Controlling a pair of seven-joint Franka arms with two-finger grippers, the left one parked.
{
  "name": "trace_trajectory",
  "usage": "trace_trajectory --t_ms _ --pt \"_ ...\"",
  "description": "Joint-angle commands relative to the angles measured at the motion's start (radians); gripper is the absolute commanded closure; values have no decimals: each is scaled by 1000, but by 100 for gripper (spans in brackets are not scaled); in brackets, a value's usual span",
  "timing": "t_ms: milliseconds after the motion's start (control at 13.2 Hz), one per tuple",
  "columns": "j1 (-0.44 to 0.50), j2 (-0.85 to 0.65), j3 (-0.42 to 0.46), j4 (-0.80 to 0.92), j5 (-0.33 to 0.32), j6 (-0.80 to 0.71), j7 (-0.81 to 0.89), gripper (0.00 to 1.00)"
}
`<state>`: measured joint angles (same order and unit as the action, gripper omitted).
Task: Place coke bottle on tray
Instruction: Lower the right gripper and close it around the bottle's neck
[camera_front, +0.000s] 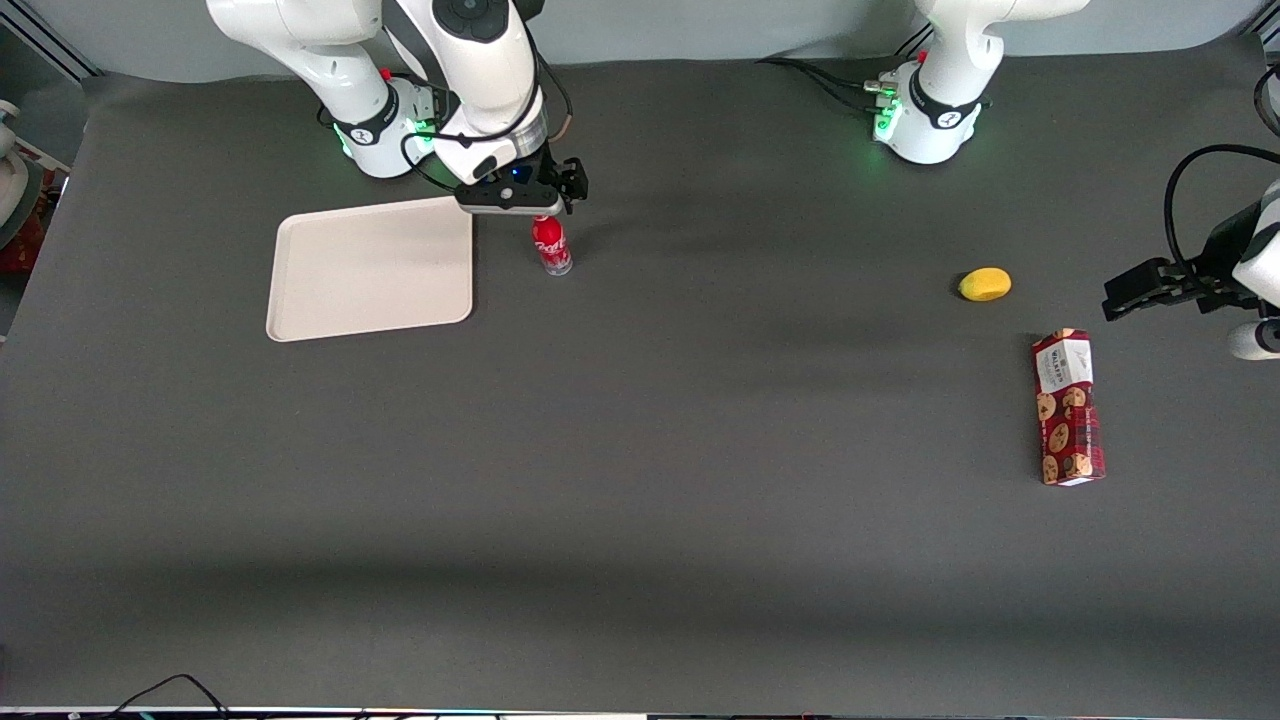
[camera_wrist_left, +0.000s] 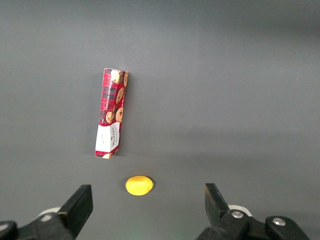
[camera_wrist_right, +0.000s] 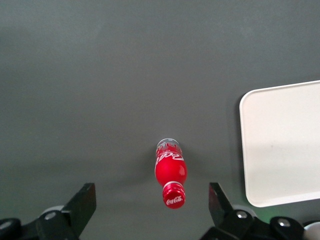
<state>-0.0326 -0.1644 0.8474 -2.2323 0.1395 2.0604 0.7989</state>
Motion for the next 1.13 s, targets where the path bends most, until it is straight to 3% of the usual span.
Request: trace_trajectory --t_ms 0,303,1059 --pt "-7 -49 35 -90 23 81 20 0" --pt "-23 -40 85 -191 23 231 16 0" --pt "-29 -10 130 -286 23 314 22 0"
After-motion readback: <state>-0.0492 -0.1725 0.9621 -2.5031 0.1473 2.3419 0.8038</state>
